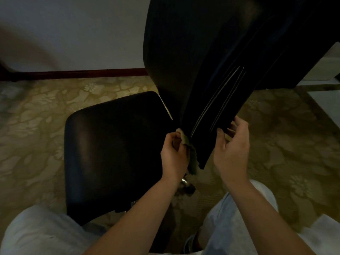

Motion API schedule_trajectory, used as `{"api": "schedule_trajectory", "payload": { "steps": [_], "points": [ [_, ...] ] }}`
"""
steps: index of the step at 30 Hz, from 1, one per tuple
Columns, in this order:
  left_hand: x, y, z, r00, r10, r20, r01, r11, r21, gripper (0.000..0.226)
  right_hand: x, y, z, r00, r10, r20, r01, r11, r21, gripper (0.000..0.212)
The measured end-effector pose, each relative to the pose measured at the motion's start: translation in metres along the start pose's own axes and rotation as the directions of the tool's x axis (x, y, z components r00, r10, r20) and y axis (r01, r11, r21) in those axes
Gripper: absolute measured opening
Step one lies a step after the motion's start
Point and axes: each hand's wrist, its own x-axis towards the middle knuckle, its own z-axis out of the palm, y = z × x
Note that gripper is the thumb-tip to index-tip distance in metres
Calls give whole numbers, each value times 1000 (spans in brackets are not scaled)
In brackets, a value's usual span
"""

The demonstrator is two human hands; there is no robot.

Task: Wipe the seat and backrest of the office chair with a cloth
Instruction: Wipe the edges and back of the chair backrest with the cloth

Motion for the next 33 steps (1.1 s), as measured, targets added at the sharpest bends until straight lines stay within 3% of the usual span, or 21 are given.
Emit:
{"api": "schedule_trajectory", "payload": {
  "steps": [5,10,13,15,23,27,33],
  "points": [
    [5,-18,20,988,-125,-92,130,990,48,14,0,-3,3,999,-6,-36,5,999,-37,36],
    [22,-30,25,967,-251,44,230,934,273,24,-1,-6,6,999,3,-46,-6,998,-57,34],
    [35,-29,4,957,-191,219,49,848,528,29,-2,-4,1,1000,-4,3,4,999,-39,33],
    [39,-29,-17,956,-161,245,-6,824,566,25,-6,-4,-1,1000,-18,9,18,999,-44,33],
    [3,28,-84,957,7,289,-111,933,343,18,-17,-11,-3,998,66,10,-66,997,38,33],
    [0,97,-86,940,181,290,-277,901,334,22,-3,-34,-18,999,37,24,-39,997,73,28],
    [6,173,-65,849,430,306,-515,803,300,25,34,-83,-46,994,-70,-83,86,975,206,49]
  ]
}}
